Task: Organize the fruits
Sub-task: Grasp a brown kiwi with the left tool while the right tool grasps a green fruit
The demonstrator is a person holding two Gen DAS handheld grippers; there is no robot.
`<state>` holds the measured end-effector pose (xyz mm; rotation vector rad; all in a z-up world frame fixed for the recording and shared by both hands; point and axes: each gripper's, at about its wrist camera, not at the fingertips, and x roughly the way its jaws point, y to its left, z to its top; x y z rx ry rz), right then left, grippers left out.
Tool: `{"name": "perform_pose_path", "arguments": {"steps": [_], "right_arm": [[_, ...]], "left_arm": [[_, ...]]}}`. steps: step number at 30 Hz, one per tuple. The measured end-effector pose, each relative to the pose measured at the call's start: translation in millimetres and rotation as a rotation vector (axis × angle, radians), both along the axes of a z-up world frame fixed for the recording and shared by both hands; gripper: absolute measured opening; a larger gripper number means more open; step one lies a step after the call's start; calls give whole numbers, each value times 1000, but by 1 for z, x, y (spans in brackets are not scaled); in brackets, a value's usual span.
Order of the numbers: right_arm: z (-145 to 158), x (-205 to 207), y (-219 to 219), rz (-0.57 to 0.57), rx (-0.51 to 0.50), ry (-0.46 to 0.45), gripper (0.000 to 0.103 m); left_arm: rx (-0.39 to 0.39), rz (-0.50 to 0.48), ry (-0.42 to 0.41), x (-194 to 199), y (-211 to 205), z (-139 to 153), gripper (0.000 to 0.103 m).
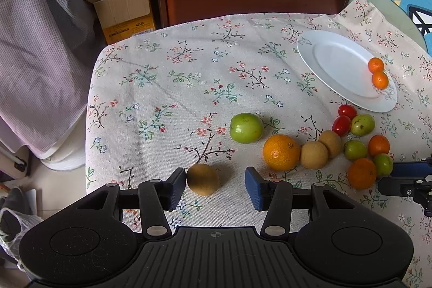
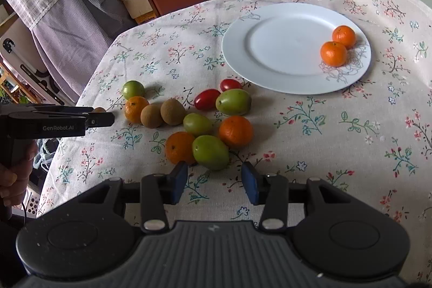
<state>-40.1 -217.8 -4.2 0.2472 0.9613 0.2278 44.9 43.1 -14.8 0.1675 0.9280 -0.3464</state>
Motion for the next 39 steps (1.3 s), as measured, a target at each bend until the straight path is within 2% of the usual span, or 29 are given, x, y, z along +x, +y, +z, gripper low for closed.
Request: {"name": "perform_pose_path", "arguments": {"steps": [12,15,20,25,28,39], "right_arm": [[-3,4,2,-12,5,-22,45],[-3,4,2,-10,8,-23,43],[-2,5,3,-2,22,-20,33],[-3,4,4,1,25,-21,31],[-2,4,3,2,35,-17,31],[10,1,5,22,84,-52,30]], "left_arm": [[0,7,26,3,-2,-7,44],[9,-1,20,2,-4,-7,44],[9,3,13,1,-3,-7,43],[-3,33,11,2,-1,-5,23],[-38,36,19,1,-2,-1,23],[-75,-45,-34,-14,-27,19,23]]}}
